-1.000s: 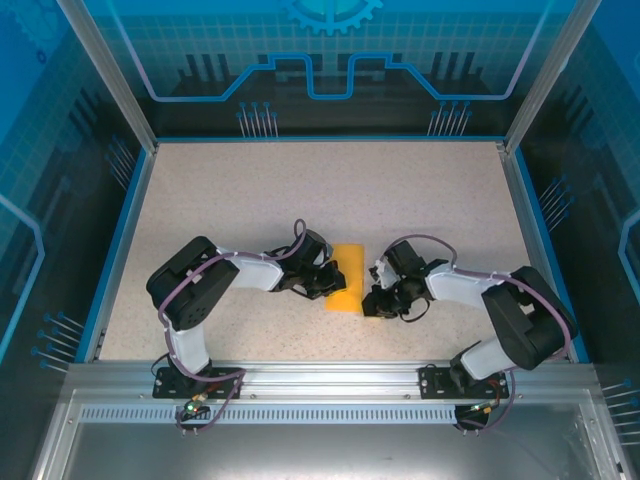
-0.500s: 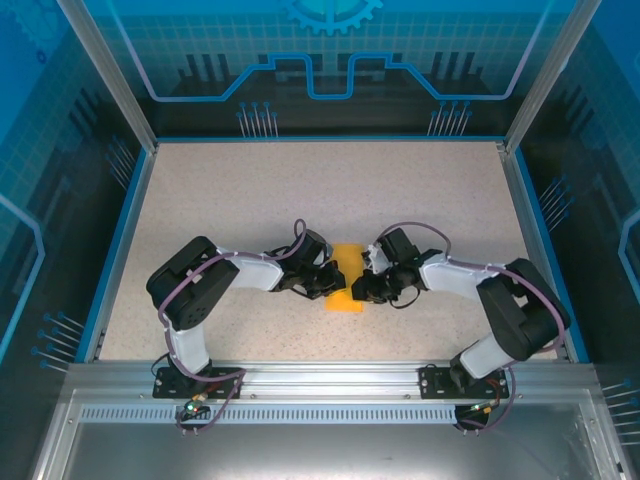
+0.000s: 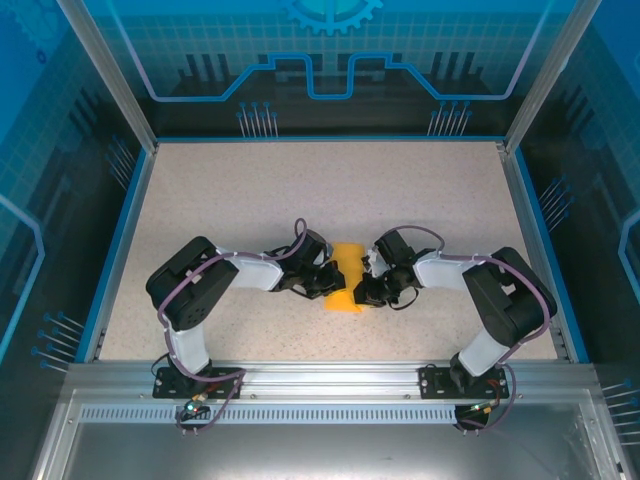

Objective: Fold a paper plane with a square sheet of paper (pick it up from the middle)
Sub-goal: Fold the triangle a second time at the center of the table.

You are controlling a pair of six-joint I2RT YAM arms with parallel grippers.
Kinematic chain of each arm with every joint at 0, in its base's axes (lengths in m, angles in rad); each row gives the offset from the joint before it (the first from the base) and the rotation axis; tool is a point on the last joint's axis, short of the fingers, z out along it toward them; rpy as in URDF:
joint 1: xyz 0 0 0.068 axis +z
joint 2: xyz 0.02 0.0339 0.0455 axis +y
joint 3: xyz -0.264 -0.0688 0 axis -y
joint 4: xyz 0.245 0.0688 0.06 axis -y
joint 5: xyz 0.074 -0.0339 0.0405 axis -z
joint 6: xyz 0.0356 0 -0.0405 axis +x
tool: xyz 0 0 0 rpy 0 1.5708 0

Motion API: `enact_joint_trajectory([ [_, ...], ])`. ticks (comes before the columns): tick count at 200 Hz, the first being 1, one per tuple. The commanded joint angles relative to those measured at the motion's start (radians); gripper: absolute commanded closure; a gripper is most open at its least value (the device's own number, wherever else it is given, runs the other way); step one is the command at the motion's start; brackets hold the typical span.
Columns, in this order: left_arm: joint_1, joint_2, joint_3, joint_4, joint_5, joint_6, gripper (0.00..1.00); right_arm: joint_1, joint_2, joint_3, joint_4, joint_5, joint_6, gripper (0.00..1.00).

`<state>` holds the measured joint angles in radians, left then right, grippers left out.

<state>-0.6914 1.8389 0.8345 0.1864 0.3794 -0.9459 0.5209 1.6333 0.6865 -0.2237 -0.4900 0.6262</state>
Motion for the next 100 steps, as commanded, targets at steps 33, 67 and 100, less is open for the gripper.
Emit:
enact_joint_trajectory([
  [33,0.052,-0.02,0.022,-0.044,-0.088,0.057,1.0,-0.01,0.04,-0.051,-0.06,0.079,-0.025,0.9],
  [67,0.083,-0.013,0.031,-0.048,-0.094,0.067,1.0,-0.013,0.041,-0.056,-0.054,0.074,-0.028,0.9],
  [100,0.114,-0.013,0.0,-0.027,-0.091,0.064,1.0,-0.019,0.045,-0.063,-0.037,0.062,-0.025,0.9],
])
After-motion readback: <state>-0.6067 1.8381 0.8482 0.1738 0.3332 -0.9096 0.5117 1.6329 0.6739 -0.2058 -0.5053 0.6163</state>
